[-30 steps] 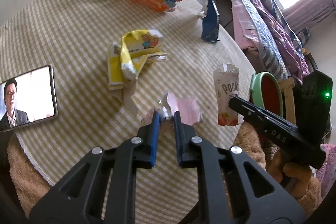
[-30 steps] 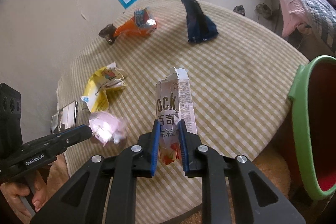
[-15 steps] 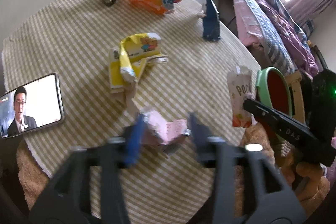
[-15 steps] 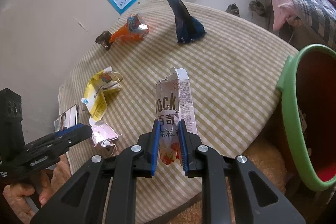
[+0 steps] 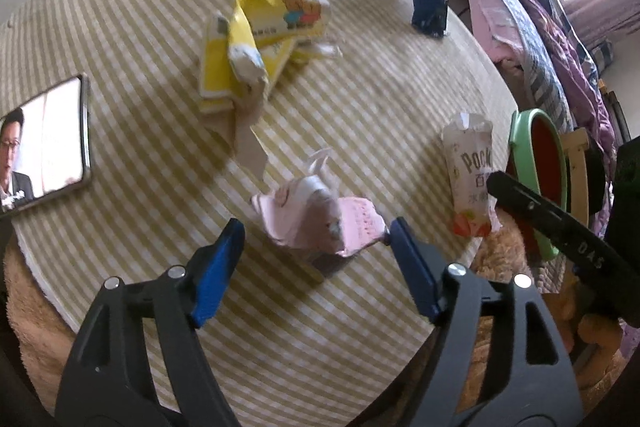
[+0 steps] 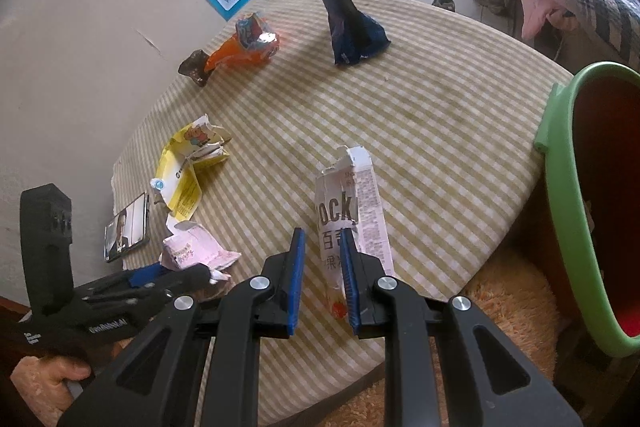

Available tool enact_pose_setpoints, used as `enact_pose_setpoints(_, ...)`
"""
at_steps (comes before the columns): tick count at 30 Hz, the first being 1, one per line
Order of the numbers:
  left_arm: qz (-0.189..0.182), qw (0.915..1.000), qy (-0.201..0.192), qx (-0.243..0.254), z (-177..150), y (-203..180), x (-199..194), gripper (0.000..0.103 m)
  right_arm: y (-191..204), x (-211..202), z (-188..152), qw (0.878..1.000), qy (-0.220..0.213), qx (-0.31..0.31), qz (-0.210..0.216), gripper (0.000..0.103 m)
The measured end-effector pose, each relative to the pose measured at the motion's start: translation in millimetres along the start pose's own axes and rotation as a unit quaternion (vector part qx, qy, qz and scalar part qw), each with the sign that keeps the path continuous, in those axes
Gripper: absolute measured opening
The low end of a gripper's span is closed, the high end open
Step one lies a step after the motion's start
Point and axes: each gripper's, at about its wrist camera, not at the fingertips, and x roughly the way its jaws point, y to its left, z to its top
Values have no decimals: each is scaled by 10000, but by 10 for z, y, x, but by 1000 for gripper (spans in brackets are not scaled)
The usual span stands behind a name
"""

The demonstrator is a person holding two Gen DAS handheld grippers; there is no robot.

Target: Collect trash

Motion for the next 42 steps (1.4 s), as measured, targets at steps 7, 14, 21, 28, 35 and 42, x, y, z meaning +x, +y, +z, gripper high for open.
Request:
enact_pose_setpoints(7,-80,9999,-44,49,4,-41,17,67,-9,22,-4,10000,4,25,-34,18)
enact_pose_setpoints(14,32,9993,-154,332,76,-210,69,67,-89,5,-3,9993,-184,148,-300,47)
enact_pose_setpoints(21,84,9984,-12,555,49,-324,171,48,-203,158,-22,9992,115,304,-252,51)
enact_pose_setpoints(28,51,9986,2,535,21,-285,151,30,-76,301,-35,9993,317,-3,-207,34)
enact_pose_setpoints(35,58,9974,-383,605,57,-325,-80,29,-72,19,16,9996,-166,25,-247,33)
enact_pose_setpoints(42,26,9936,-765,826,123,-522,-300,29,-140,-306,60,9977,-601,63,-311,33)
